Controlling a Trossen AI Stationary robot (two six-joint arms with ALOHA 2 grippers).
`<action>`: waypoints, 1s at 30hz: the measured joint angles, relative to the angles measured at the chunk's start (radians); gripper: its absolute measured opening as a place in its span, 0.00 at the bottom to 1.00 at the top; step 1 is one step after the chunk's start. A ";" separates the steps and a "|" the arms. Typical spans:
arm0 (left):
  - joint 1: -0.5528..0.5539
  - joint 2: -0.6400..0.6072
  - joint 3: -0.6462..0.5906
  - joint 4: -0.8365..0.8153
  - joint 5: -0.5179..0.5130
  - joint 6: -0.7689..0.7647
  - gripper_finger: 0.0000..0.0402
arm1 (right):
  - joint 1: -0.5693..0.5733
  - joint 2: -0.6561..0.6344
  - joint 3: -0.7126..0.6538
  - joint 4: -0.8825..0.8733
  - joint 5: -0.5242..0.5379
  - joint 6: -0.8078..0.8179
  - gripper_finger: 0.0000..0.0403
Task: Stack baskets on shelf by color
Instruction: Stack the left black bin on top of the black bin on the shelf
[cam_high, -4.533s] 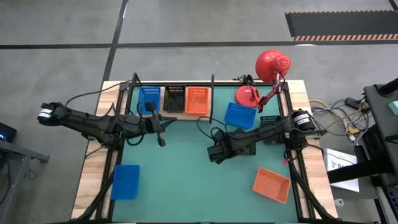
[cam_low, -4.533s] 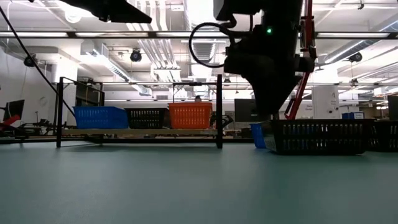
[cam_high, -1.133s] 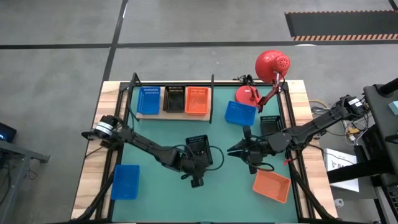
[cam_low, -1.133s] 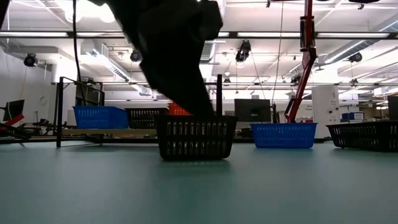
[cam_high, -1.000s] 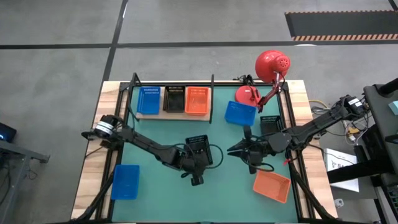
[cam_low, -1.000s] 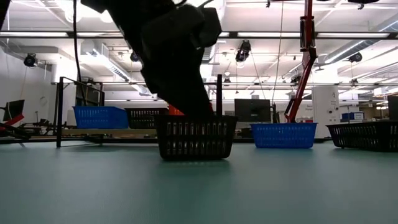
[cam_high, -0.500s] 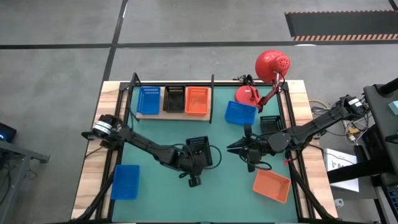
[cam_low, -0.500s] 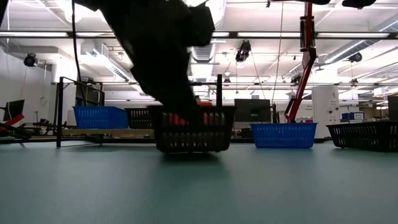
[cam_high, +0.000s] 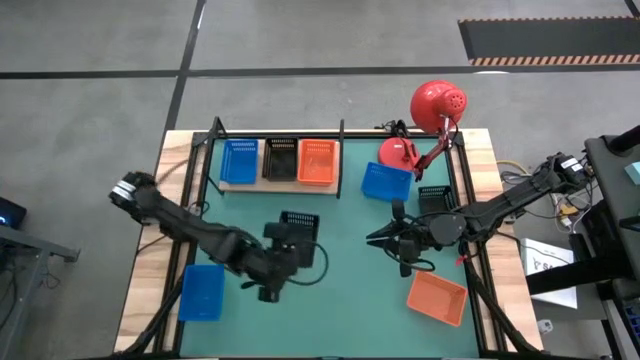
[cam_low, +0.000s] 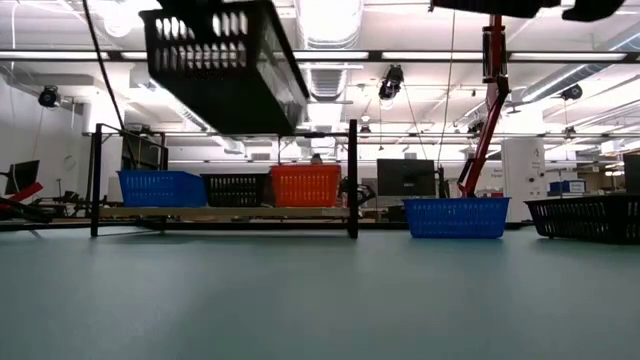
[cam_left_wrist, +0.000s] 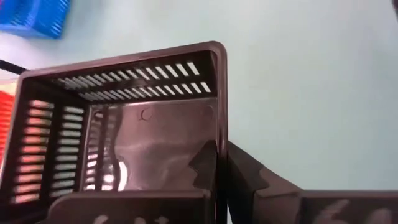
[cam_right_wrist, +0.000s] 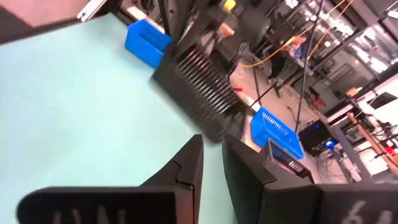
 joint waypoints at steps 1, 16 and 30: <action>0.001 -0.027 0.000 -0.024 -0.005 0.012 0.00 | 0.000 -0.002 0.000 -0.009 0.000 0.006 0.13; 0.258 -0.367 -0.008 -0.258 -0.118 0.434 0.00 | 0.000 -0.005 0.000 0.004 -0.004 0.033 0.13; 0.839 -0.391 -0.310 0.163 0.222 0.730 0.00 | 0.000 -0.007 0.003 0.022 0.000 -0.008 0.13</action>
